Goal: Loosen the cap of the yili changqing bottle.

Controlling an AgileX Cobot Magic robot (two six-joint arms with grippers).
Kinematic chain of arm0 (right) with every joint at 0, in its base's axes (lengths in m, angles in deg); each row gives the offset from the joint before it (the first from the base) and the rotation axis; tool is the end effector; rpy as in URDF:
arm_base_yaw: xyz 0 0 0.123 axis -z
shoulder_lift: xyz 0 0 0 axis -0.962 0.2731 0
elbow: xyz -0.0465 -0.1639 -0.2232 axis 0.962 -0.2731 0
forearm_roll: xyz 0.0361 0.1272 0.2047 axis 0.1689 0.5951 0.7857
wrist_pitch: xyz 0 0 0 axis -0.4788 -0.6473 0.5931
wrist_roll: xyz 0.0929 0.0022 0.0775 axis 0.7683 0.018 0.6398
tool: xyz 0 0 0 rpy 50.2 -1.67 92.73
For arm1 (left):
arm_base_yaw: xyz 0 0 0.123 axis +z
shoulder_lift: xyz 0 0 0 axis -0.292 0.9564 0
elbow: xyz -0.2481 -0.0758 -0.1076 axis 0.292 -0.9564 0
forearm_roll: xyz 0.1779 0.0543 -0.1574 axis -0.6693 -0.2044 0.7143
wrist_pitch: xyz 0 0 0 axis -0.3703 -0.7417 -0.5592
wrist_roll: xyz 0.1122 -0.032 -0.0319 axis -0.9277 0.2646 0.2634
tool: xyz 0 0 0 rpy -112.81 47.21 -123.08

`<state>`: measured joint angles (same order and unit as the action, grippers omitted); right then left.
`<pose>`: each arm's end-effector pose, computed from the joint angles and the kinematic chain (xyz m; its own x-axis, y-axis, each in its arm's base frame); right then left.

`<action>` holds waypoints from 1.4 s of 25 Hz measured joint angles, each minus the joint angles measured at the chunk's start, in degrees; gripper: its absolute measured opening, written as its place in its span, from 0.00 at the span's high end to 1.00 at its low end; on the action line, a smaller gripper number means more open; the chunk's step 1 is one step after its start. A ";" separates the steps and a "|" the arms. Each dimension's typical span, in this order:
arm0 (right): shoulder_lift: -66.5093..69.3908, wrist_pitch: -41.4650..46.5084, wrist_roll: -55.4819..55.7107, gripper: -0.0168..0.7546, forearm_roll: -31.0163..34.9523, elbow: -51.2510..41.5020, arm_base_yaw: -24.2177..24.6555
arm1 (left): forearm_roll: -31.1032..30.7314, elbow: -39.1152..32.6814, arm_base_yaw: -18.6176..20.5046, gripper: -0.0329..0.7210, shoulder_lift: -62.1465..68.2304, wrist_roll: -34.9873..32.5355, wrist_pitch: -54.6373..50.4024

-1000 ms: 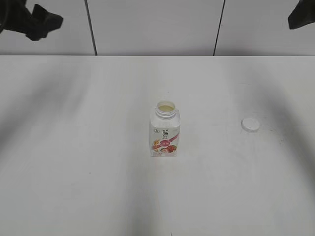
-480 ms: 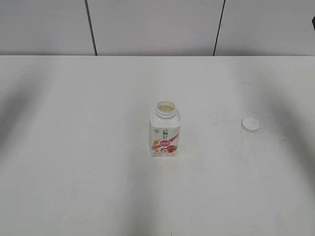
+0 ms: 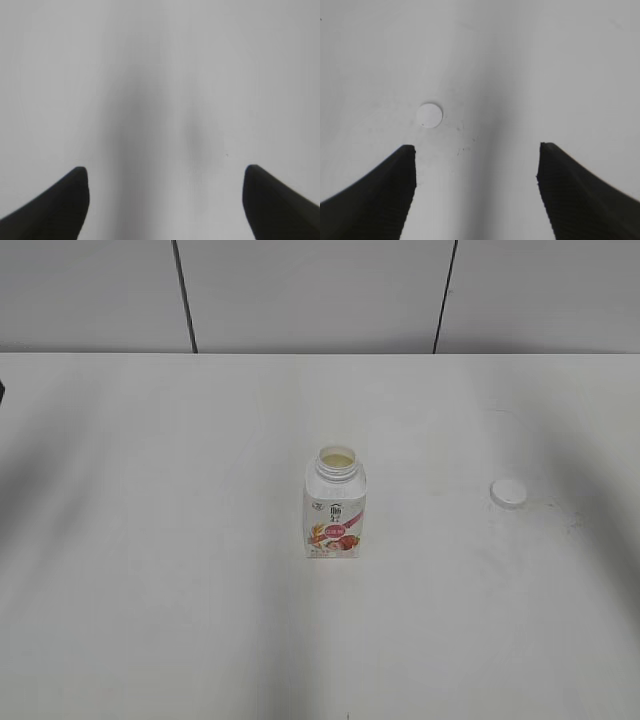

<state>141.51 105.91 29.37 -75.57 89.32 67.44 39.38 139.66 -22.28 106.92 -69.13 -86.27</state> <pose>0.3025 0.0320 0.3241 -0.8002 -0.2534 -0.5436 -0.2300 0.9667 -0.1121 0.2792 -0.0056 0.2703 -0.8370 0.1283 -0.5320 0.0438 0.9847 0.1686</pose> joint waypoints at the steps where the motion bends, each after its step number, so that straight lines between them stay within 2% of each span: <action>1: -0.15 1.05 0.05 0.21 0.22 -0.28 0.00 | 0.69 0.00 0.00 0.20 -1.20 -0.50 -1.85; 6: -4.08 2.92 0.05 0.21 2.05 -4.30 0.00 | 1.61 -2.96 0.00 0.20 -9.41 -1.22 -5.98; 14: -16.35 3.24 0.11 0.21 3.84 -14.59 0.00 | 2.50 -13.34 0.00 0.20 -25.47 -1.26 -9.21; 23: -29.55 3.31 0.11 0.21 3.91 -25.84 0.00 | 8.54 -23.37 0.00 0.21 -42.08 -1.26 -14.24; 35: -44.53 3.96 1.18 0.22 4.76 -38.33 0.00 | 9.96 -25.95 0.00 0.22 -53.63 -1.28 -21.08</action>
<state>96.98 109.87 30.55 -70.81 50.98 67.44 49.33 113.71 -22.28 53.30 -70.41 -107.35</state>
